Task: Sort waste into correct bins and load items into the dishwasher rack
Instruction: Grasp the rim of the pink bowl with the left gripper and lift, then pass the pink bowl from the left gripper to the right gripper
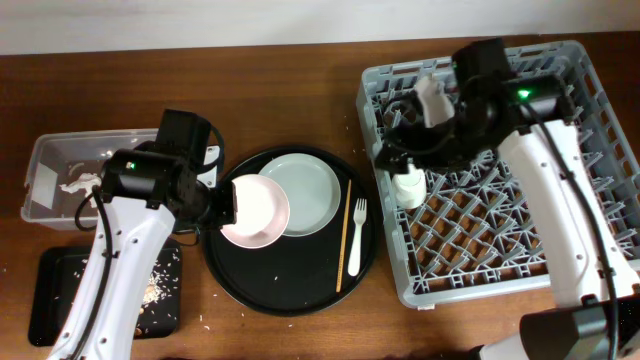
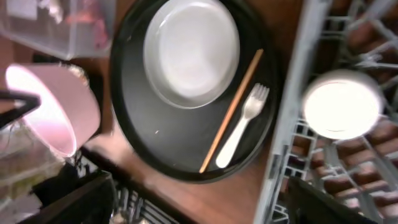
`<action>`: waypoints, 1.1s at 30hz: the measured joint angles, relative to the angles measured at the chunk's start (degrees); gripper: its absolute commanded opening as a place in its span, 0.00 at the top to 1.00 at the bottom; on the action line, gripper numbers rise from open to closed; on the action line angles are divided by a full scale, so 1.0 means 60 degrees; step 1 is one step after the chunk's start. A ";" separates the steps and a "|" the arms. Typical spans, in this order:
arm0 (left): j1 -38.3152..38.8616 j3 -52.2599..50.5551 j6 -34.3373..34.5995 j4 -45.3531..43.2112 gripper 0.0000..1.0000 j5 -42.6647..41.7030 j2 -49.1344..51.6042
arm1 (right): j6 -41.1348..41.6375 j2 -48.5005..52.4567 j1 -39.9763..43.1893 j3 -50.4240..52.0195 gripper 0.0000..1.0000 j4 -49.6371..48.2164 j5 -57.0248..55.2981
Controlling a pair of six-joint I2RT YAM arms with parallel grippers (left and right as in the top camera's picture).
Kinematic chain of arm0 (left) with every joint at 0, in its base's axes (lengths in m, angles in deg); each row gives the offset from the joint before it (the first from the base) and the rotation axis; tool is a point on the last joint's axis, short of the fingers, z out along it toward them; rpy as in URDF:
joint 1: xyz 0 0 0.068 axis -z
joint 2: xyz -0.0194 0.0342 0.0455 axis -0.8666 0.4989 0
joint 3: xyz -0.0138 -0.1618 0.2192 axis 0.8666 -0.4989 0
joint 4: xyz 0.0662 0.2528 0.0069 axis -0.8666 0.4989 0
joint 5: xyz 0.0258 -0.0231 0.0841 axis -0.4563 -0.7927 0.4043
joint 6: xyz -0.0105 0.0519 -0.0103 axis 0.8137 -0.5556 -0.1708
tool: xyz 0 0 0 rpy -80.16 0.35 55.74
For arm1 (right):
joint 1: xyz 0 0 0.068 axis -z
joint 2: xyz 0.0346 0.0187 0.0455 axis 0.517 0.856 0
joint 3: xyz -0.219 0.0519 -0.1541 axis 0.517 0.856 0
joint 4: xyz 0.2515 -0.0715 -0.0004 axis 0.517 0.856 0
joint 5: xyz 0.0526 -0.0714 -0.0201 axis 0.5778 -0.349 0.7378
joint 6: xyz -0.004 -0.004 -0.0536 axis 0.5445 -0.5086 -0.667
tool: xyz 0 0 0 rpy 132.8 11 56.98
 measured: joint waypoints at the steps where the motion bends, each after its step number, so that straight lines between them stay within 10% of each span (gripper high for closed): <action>1: 0.0000 0.0000 0.0000 0.0000 1.00 -0.0018 0.0000 | 0.0069 0.0000 -0.0576 0.0000 0.46 -0.0153 -0.0113; 3: 0.0000 0.0000 0.0000 0.0033 1.00 -0.0091 0.0000 | 0.0131 0.0000 -0.1563 0.0000 0.62 -0.0423 -0.0302; 23: 0.0506 0.0000 0.0000 0.0244 1.00 -0.1836 0.0000 | 0.1759 0.0412 -0.5209 0.0000 0.62 -0.1752 -0.2830; 33: 0.0503 0.0000 0.0000 0.0189 1.00 -0.1698 0.0000 | 0.1894 0.0718 -0.5293 0.0000 0.96 -0.1781 -0.3075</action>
